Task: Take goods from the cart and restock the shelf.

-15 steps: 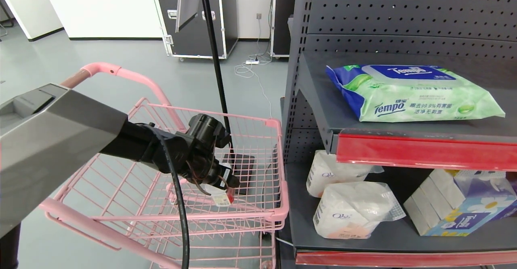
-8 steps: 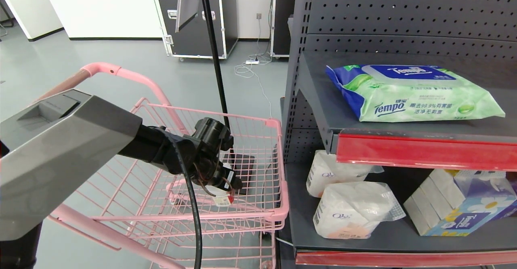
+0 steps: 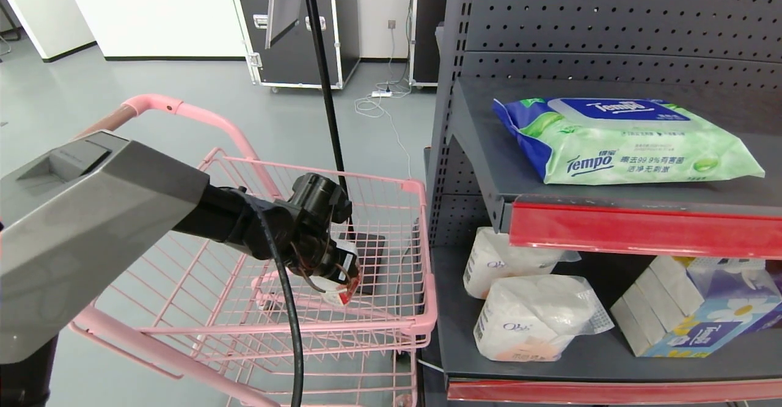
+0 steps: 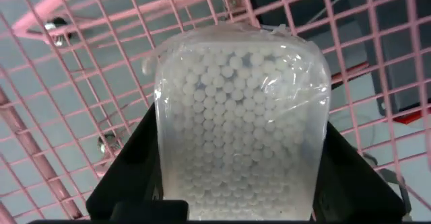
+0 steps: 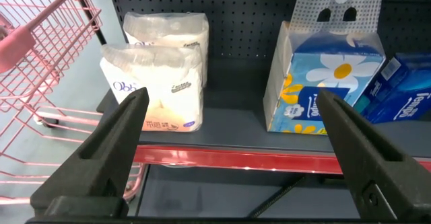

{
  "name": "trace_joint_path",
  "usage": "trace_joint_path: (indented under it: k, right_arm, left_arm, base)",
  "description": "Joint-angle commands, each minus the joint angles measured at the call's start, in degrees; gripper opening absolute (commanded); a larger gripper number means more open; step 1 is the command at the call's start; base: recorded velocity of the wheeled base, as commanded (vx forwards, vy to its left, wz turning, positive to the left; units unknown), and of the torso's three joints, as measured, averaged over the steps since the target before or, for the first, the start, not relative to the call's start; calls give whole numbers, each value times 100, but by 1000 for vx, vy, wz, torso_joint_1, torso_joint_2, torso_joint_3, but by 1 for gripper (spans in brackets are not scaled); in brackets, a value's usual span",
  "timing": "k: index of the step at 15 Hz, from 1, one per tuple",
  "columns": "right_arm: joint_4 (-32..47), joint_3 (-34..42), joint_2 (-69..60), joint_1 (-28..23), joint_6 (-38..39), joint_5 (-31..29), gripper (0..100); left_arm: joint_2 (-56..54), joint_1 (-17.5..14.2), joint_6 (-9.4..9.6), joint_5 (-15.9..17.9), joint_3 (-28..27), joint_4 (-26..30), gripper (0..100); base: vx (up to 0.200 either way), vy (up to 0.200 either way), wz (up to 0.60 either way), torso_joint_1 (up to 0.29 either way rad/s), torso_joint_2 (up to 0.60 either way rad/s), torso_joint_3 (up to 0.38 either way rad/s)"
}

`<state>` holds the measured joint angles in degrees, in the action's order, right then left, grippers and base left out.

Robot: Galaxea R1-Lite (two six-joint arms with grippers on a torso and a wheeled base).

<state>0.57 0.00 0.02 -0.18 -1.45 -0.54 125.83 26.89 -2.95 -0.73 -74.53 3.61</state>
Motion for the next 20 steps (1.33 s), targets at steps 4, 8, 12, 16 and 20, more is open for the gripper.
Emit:
trace_joint_path:
  k: [4,8,12,16,20]
  right_arm:
    - [4,0,-2,1,-4,1,100]
    - [4,0,-2,1,-13,1,100]
    - [4,0,-2,1,-13,-8,100]
    - [4,0,-2,1,-4,-17,100]
    - [4,0,-2,1,-13,-17,100]
  left_arm:
    - [-1535,-466,5,275,-149,8,0]
    - [-4014,-984,-4,477,580,219,0]
    - [-6457,-1309,-13,486,1969,246,0]
    - [-8364,-1318,-57,425,3199,237,0]
    - [-9252,-1318,-303,328,3516,246,0]
  base:
    - [0,0,0,0,0,0]
    - [0,0,0,0,0,0]
    - [0,0,0,0,0,0]
    - [0,0,0,0,0,0]
    - [0,0,0,9,-40,-27]
